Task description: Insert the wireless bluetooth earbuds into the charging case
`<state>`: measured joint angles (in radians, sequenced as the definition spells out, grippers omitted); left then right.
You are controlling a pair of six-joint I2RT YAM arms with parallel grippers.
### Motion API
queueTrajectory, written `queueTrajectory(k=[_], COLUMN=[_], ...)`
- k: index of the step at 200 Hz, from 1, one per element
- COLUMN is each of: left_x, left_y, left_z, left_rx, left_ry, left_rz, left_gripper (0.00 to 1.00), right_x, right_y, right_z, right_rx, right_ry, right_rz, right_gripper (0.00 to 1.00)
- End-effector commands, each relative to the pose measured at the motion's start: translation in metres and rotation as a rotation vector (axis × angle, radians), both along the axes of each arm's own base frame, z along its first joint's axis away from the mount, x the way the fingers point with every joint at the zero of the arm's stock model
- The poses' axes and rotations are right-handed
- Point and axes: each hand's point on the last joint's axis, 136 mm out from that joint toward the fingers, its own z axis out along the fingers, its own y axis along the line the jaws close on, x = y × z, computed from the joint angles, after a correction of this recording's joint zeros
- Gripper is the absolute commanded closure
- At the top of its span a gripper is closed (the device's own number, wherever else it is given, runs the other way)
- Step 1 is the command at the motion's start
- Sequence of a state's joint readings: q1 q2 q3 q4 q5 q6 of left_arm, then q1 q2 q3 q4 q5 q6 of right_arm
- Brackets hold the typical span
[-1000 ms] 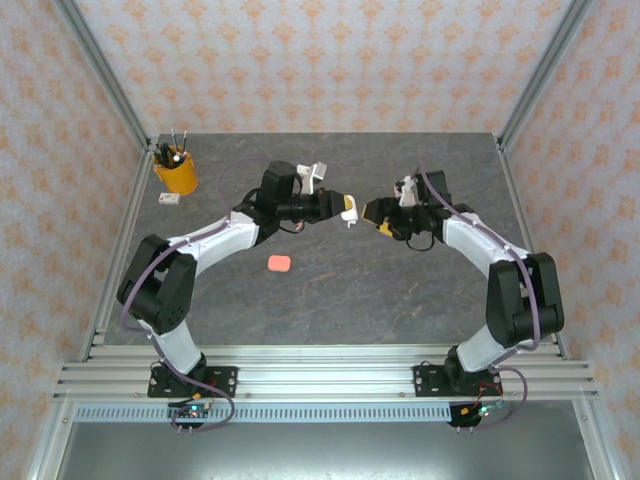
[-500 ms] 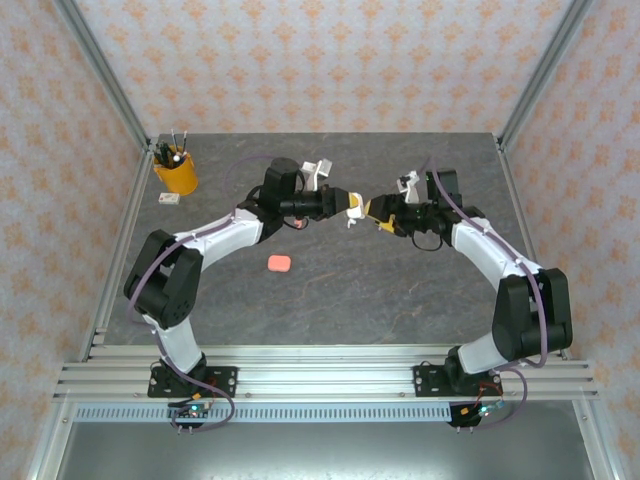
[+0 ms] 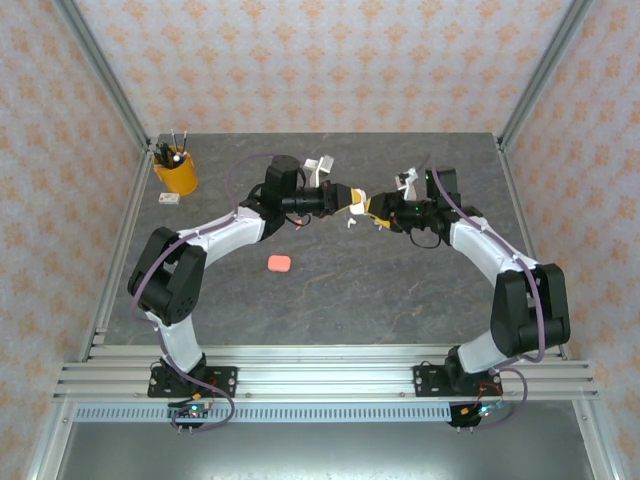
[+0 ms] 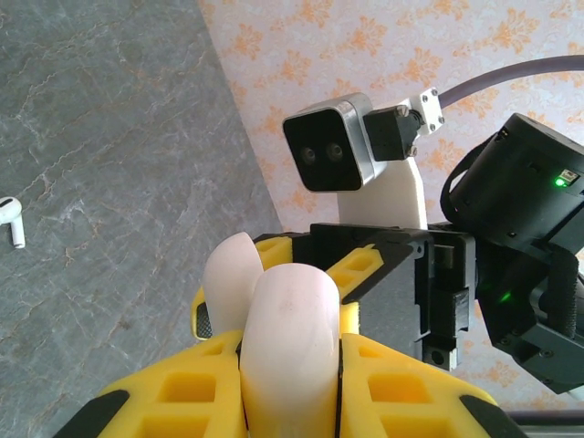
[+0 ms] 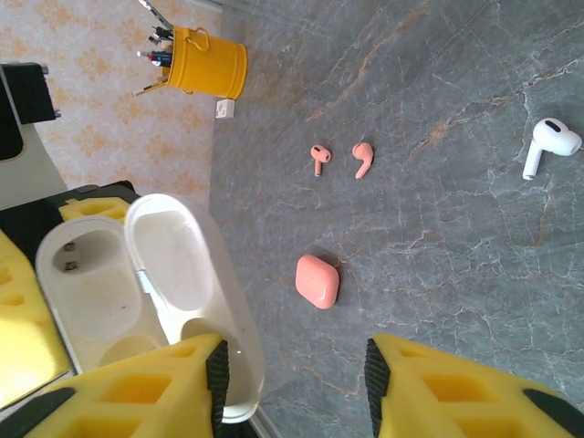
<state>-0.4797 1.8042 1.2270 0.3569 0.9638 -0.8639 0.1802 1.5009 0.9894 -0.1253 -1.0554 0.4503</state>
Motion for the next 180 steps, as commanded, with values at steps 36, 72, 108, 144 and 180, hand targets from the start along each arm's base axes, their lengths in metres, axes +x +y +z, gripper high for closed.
queueTrajectory(k=[36,72,108,144,180], left_x=[-0.003,-0.005,-0.005,-0.006,-0.004], left_y=[-0.006,-0.008,-0.011,-0.015,-0.014], left_z=[0.022,0.019,0.016,0.014,0.011], left_rx=[-0.042,-0.04,-0.037,-0.035,-0.026], left_ry=[-0.059,-0.054,-0.046,-0.042,-0.035], left_rz=[-0.041,-0.046,-0.053,-0.058,-0.05], left_gripper=[1.0,1.0,1.0,1.0,1.0], right_x=[0.01,0.01,0.009,0.007,0.008], right_y=[0.002,0.003,0.005,0.006,0.006], right_z=[0.005,0.007,0.01,0.013,0.013], right_rx=[0.015,0.024,0.04,0.047,0.043], right_ry=[-0.035,-0.038,-0.043,-0.047,-0.045], right_rz=[-0.001,0.009,0.026,0.035,0.029], right_gripper=[0.63,0.68,0.77,0.85,1.0])
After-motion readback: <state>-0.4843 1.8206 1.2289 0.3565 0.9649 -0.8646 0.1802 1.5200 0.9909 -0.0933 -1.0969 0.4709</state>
